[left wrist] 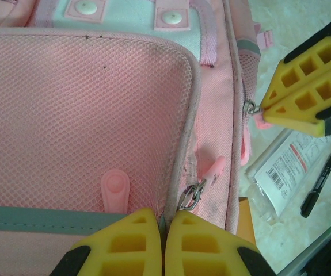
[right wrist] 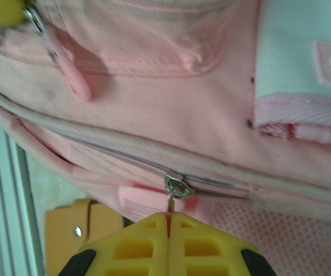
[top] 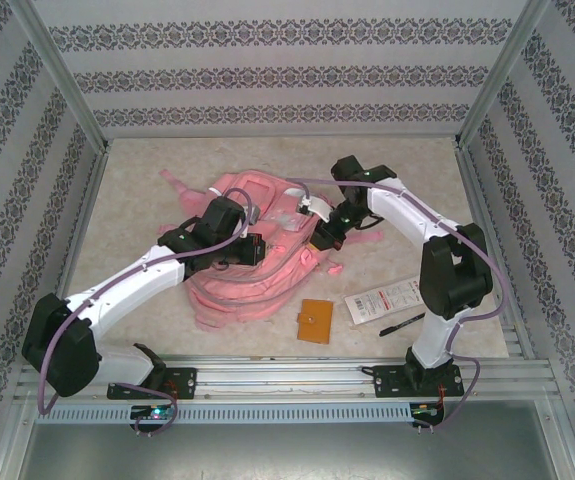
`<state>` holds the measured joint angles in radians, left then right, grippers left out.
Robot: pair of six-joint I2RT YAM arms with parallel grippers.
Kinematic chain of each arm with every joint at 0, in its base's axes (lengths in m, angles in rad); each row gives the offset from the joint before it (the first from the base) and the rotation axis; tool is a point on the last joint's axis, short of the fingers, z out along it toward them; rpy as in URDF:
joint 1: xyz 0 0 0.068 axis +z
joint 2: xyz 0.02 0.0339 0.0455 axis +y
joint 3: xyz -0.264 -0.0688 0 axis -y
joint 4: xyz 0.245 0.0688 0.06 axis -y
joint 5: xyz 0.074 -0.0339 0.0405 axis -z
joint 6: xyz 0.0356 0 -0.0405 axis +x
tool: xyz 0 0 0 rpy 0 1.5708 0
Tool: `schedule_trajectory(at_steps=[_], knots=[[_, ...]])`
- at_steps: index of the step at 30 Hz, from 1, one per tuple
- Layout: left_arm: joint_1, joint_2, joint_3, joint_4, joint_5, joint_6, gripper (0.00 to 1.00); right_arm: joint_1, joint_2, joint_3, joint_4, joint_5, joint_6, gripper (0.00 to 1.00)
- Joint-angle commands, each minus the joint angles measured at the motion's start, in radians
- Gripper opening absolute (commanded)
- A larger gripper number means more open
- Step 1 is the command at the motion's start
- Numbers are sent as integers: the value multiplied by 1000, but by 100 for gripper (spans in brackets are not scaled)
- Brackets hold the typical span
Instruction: Pack the student bag
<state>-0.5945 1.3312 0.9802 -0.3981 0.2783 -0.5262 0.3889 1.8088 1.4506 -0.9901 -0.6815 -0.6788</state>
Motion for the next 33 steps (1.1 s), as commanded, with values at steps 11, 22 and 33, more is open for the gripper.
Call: schedule_trajectory(at_steps=[11,22,33], knots=[[4,37,-35,190,1,-114,0,147,-59,-162,255,-227,363,0],[5,67,-33,267,-50,-134,0,285,-246,-505,946,-293,885,0],[10,135,-20,330,-26,-148,0,269,-492,-690,985,14,1118,41]])
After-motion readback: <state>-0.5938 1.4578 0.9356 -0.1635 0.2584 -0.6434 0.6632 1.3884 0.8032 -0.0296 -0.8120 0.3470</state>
